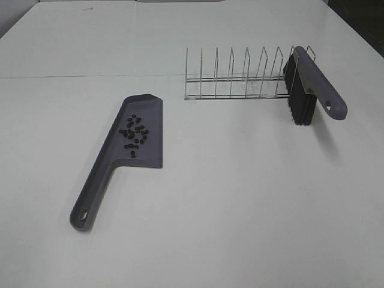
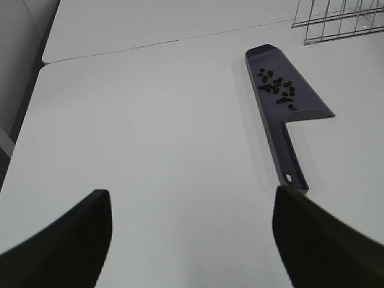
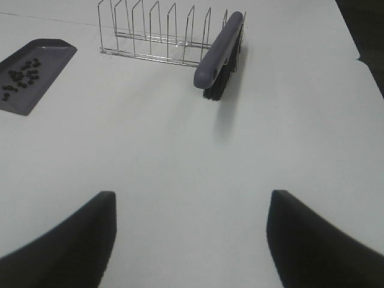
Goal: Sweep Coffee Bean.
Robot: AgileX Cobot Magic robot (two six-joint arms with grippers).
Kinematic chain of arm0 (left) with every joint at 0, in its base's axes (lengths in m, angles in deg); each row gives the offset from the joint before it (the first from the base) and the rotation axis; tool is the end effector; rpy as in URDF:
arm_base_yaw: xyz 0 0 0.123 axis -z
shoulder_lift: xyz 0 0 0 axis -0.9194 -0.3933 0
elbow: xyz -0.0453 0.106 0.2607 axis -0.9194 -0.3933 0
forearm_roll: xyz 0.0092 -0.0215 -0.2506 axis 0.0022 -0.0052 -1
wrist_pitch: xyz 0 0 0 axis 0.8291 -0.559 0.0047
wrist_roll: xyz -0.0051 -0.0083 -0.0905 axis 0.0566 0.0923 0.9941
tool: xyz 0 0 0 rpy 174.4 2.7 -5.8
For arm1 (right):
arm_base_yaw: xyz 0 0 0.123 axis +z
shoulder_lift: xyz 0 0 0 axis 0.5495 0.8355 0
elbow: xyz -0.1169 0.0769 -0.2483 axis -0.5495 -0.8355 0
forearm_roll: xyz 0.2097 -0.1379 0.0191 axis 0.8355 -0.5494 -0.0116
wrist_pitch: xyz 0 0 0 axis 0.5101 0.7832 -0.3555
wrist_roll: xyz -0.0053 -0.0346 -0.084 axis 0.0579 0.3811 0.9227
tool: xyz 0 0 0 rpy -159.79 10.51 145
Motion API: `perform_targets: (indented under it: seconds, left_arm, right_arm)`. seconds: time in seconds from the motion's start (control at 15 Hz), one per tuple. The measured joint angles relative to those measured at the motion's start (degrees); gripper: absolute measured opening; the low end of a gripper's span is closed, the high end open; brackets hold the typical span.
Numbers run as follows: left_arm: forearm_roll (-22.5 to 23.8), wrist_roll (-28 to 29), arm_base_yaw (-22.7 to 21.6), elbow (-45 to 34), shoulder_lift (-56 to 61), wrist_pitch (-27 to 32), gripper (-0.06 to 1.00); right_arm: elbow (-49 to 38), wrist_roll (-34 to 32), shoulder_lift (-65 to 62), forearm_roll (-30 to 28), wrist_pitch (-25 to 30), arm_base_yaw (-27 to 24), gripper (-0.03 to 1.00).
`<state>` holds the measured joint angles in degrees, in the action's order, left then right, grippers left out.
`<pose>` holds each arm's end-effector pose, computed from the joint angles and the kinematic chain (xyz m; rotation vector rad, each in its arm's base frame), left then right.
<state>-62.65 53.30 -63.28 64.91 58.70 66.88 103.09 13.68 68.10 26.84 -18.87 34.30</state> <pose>-0.0064 -0.0072 0.2771 0.2164 2.0259 -0.0622 -0.0072 0.0083 0.2789 -0.1687 2.0294 0.0463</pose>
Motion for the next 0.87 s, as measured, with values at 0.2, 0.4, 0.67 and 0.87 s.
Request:
perform_targets:
  seconds: [0.2, 0.4, 0.67, 0.87]
  left_arm:
    - [0.0, 0.0, 0.0, 0.0, 0.06, 0.0, 0.68]
    - [0.0, 0.0, 0.0, 0.0, 0.06, 0.0, 0.68]
    - [0.0, 0.0, 0.0, 0.0, 0.06, 0.0, 0.68]
    - [0.0, 0.0, 0.0, 0.0, 0.06, 0.0, 0.68]
  right_arm:
    - [0.0, 0.0, 0.0, 0.0, 0.0, 0.0, 0.66]
    - [0.0, 0.0, 0.0, 0.0, 0.0, 0.0, 0.66]
    - [0.0, 0.0, 0.0, 0.0, 0.0, 0.0, 0.66]
    - [0.0, 0.0, 0.0, 0.0, 0.0, 0.0, 0.66]
